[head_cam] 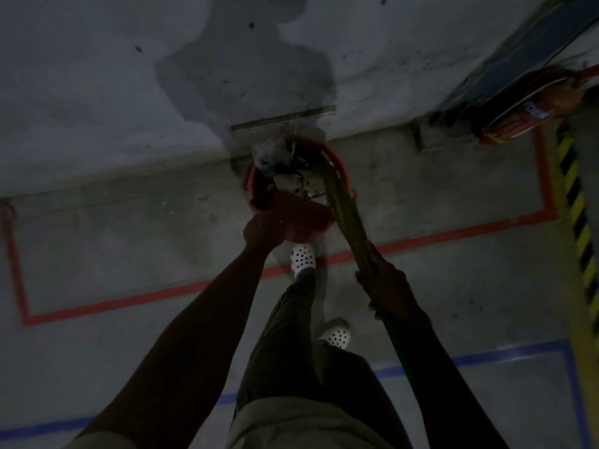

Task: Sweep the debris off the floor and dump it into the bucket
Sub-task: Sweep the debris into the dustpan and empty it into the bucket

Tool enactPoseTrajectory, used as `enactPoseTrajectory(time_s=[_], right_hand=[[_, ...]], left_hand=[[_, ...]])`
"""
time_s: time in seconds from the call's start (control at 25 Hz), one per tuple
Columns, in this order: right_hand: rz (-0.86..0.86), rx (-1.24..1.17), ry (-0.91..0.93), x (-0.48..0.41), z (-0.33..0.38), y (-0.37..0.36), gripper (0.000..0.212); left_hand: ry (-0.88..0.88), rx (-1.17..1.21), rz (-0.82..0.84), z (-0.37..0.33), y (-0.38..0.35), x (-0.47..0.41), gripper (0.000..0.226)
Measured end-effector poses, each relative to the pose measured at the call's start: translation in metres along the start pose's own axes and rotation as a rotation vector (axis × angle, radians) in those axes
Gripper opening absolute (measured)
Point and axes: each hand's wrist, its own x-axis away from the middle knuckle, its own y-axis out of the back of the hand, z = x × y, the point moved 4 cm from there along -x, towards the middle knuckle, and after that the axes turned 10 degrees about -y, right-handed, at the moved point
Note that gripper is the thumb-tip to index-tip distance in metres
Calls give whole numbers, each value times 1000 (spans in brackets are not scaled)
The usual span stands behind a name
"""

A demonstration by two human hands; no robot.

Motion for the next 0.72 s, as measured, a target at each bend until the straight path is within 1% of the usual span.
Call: enactPoseTrajectory(time_s=[0.2, 0.36, 0.48, 0.64, 0.72], right_hand=[[-1, 28, 51, 32, 9, 24, 77], [-21, 138, 187, 45, 1, 51, 79], [-29, 165, 269, 45, -10, 84, 80], [-21, 328, 408, 51, -36, 111, 80], [11, 410, 451, 58, -52, 113, 82]], left_hand=[[-40, 60, -61, -23, 19, 51, 27], [-47, 58, -64, -40, 11, 98, 31], [10, 116, -148, -54, -2, 137, 34], [80, 126, -244, -72, -32, 201, 32], [126, 184, -297, -73, -48, 231, 32]])
